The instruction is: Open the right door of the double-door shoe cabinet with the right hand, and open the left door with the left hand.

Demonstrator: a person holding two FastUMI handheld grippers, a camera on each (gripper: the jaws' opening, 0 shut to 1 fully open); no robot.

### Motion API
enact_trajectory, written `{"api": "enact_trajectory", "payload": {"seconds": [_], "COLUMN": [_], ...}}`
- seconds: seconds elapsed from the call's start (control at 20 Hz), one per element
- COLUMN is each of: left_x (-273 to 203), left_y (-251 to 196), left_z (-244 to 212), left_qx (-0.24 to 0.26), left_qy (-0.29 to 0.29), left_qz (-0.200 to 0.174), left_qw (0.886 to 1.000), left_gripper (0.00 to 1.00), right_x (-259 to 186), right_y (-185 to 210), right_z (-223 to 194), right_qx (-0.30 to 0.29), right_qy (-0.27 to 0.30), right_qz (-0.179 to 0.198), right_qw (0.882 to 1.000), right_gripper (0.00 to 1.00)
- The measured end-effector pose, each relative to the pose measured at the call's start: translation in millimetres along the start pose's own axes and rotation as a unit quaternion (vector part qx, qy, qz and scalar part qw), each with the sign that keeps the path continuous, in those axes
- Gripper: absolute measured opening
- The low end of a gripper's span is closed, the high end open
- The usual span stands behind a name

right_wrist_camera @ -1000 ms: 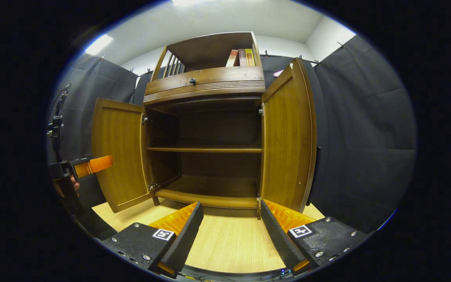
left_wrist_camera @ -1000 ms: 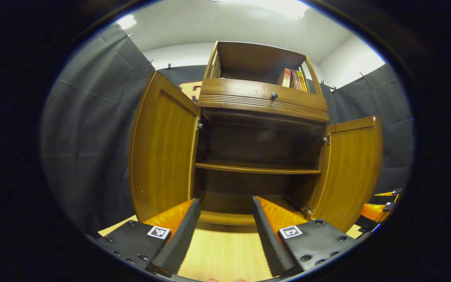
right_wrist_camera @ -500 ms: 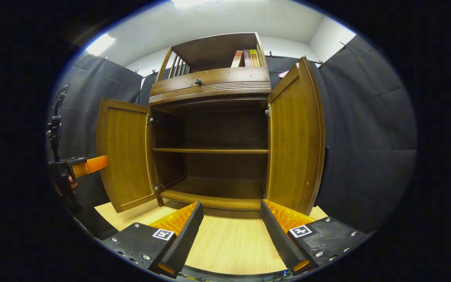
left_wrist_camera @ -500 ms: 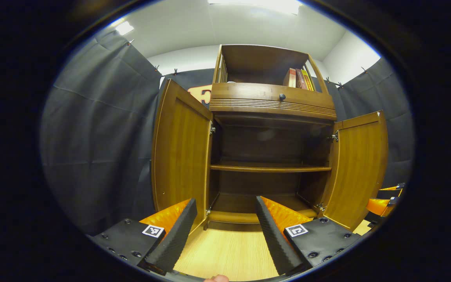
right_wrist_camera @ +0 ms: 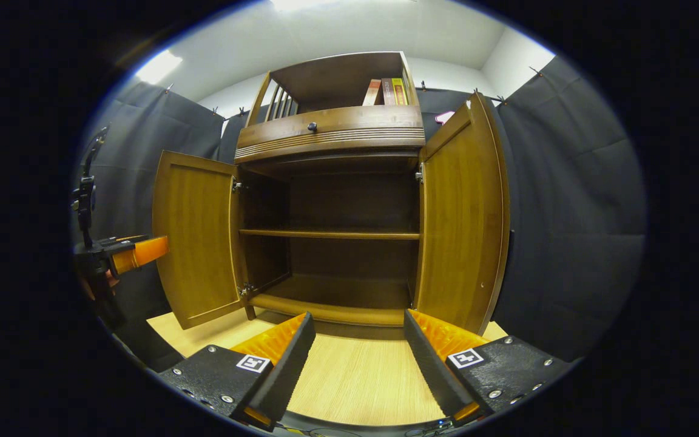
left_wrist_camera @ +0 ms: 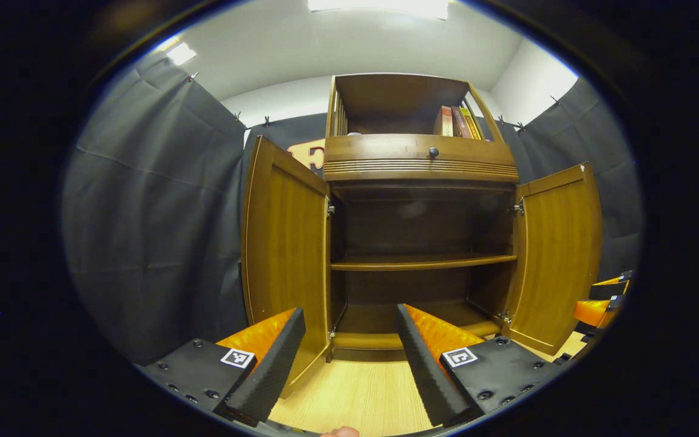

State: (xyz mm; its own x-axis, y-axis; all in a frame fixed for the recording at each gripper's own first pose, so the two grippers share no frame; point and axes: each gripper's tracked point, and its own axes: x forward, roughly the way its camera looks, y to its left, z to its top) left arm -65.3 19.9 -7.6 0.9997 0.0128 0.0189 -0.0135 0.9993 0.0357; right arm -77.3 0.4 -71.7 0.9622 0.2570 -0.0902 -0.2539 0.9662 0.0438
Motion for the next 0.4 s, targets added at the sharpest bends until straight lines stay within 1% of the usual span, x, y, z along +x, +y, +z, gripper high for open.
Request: {"api": "enact_trajectory", "payload": {"seconds": [0.15,0.3,0.35,0.4], "left_x": [2.7,0.8,1.9,0.8], "left_y": [-0.3,-0.4,-1.1,-0.5], "left_z": [-0.9,-0.7,-1.7,-3.0], "left_qx": [-0.005,-0.007,-0.007,-0.007], "left_qy": [0.002,0.0,0.001,0.002], "left_qz": [0.001,-0.001,-0.001,-0.002], "left_qw": [1.0,1.0,1.0,1.0], "left_gripper": [0.95,0.95,0.95,0.95], "right_x": [-2.5,-4.2,-4.6,-4.7], "right_y": [-1.4,-4.6,-5.7,-6.0], "right_z": [0.8,0.4,-0.3,-1.4], "right_qx": [0.002,0.0,0.0,0.001], "right_qy": [-0.001,-0.002,-0.001,0.001], "right_qz": [-0.004,-0.009,-0.01,-0.011], "right_qw": [1.0,1.0,1.0,1.0], "right_gripper": [1.0,0.91,0.8,0.8]}}
